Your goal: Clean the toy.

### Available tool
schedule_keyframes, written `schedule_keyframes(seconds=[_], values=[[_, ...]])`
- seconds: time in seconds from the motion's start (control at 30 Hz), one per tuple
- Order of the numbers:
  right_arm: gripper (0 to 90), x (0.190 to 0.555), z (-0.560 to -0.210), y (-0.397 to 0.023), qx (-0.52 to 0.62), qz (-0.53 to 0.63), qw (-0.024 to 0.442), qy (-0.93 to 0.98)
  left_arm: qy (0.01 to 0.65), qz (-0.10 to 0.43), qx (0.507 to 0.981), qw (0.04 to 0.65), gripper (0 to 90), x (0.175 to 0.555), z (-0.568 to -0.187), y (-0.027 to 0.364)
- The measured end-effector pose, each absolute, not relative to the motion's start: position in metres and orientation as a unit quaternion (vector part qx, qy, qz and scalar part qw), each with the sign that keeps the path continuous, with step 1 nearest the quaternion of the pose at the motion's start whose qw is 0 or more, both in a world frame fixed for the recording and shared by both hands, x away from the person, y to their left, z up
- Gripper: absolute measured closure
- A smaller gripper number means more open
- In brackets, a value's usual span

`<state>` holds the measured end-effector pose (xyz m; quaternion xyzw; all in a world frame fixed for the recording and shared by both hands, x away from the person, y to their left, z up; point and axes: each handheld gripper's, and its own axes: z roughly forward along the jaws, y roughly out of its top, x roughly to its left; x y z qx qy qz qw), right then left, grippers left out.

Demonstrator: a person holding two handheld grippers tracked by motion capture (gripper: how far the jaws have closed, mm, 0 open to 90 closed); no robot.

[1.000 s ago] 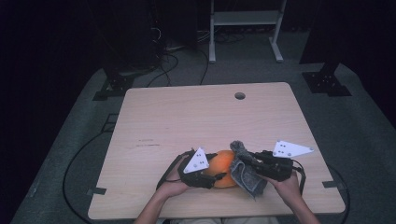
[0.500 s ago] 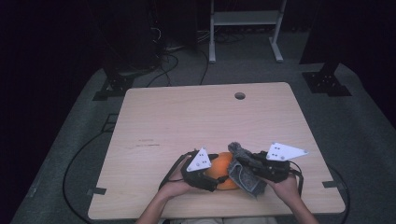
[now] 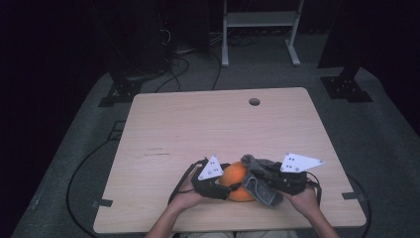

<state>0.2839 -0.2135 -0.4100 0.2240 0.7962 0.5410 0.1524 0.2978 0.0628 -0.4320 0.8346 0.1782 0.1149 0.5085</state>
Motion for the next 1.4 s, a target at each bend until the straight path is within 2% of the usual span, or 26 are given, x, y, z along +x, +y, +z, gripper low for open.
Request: schedule_keyframes(seconds=[0.13,0.27,0.37,0.43,0.47,0.57,0.67,0.77,0.87,0.93,0.97,1.1,1.2,1.27,1.4], values=[[77.2,0.289,-0.414,-0.230,0.256,0.527,0.167,0.793,0.184,0.116,0.831,0.512,30.8,0.297,-0.431,0.059],[77.2,0.281,-0.407,-0.217,0.222,0.540,0.159,0.796,0.179,0.121,0.834,0.508,29.0,0.296,-0.430,0.058],[77.2,0.287,-0.412,-0.218,0.226,0.544,0.141,0.796,0.177,0.091,0.826,0.527,18.3,0.302,-0.431,0.066],[77.2,0.290,-0.414,-0.222,0.225,0.544,0.130,0.798,0.186,0.095,0.834,0.511,9.8,0.306,-0.432,0.066],[77.2,0.290,-0.414,-0.223,0.226,0.542,0.132,0.798,0.190,0.087,0.834,0.511,8.8,0.307,-0.434,0.065],[77.2,0.291,-0.414,-0.224,0.233,0.534,0.137,0.801,0.181,0.087,0.836,0.510,17.9,0.306,-0.435,0.063],[77.2,0.289,-0.410,-0.221,0.240,0.534,0.138,0.799,0.171,0.108,0.840,0.503,26.2,0.297,-0.432,0.056],[77.3,0.285,-0.405,-0.212,0.222,0.548,0.121,0.797,0.147,0.110,0.850,0.494,25.6,0.291,-0.428,0.053],[77.3,0.289,-0.408,-0.214,0.221,0.545,0.114,0.801,0.136,0.067,0.847,0.510,19.6,0.295,-0.429,0.061],[77.3,0.292,-0.411,-0.221,0.231,0.539,0.118,0.801,0.132,0.068,0.843,0.517,19.7,0.296,-0.430,0.064],[77.3,0.292,-0.410,-0.222,0.237,0.541,0.115,0.799,0.135,0.065,0.842,0.518,20.4,0.298,-0.432,0.064],[77.3,0.289,-0.407,-0.218,0.242,0.540,0.118,0.798,0.138,0.112,0.849,0.498,30.2,0.293,-0.432,0.058],[77.2,0.283,-0.401,-0.205,0.218,0.554,0.100,0.797,0.139,0.107,0.850,0.497,33.1,0.292,-0.431,0.056],[77.2,0.279,-0.399,-0.195,0.198,0.547,0.104,0.807,0.140,0.099,0.851,0.495,33.2,0.293,-0.432,0.059],[77.3,0.286,-0.404,-0.209,0.210,0.543,0.102,0.806,0.137,0.091,0.850,0.501,33.7,0.295,-0.432,0.064]])
